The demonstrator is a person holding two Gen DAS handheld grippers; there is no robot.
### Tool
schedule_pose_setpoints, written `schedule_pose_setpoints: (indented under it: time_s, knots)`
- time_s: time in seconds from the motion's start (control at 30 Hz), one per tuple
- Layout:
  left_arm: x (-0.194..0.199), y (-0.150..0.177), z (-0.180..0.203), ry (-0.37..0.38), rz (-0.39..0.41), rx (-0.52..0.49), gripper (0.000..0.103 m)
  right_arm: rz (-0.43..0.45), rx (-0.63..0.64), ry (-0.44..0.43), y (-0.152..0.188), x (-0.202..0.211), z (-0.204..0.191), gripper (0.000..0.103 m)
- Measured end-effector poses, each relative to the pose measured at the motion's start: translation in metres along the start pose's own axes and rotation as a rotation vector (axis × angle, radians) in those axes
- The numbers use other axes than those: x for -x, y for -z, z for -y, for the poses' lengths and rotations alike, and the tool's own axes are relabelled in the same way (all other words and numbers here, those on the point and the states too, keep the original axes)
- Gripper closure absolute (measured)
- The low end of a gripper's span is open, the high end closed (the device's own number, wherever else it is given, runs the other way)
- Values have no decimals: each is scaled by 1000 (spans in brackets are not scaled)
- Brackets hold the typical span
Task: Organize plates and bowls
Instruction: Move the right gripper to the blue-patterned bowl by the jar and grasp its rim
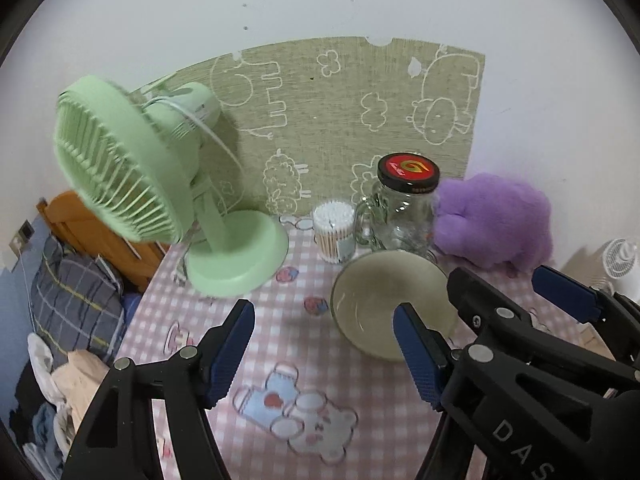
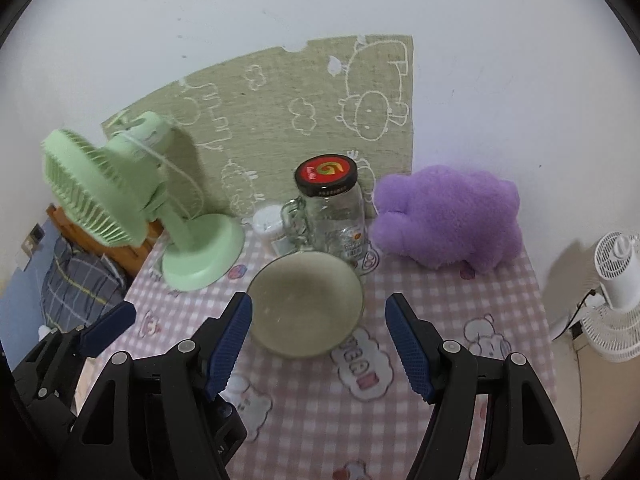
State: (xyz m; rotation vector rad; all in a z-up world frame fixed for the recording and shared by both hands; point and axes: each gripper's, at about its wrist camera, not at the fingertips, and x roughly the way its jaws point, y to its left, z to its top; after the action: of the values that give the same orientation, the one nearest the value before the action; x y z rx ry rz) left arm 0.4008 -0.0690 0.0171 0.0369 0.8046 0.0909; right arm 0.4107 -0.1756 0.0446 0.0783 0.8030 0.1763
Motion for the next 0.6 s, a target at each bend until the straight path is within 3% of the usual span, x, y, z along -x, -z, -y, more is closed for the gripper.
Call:
schedule_pose_setpoints:
  time_s: [0.17,0.37,0.6]
  knots:
    - [-28,-5,5,9,13,-6,30,-17,-28,23,-9,-34,11,31]
    - [-65,-5,1,19,-39,41,30,-40,-49,40,-7,-66,20,38]
    - [-90,1,4,14,-85,46,52,-86,-56,48,0,-96,23,53]
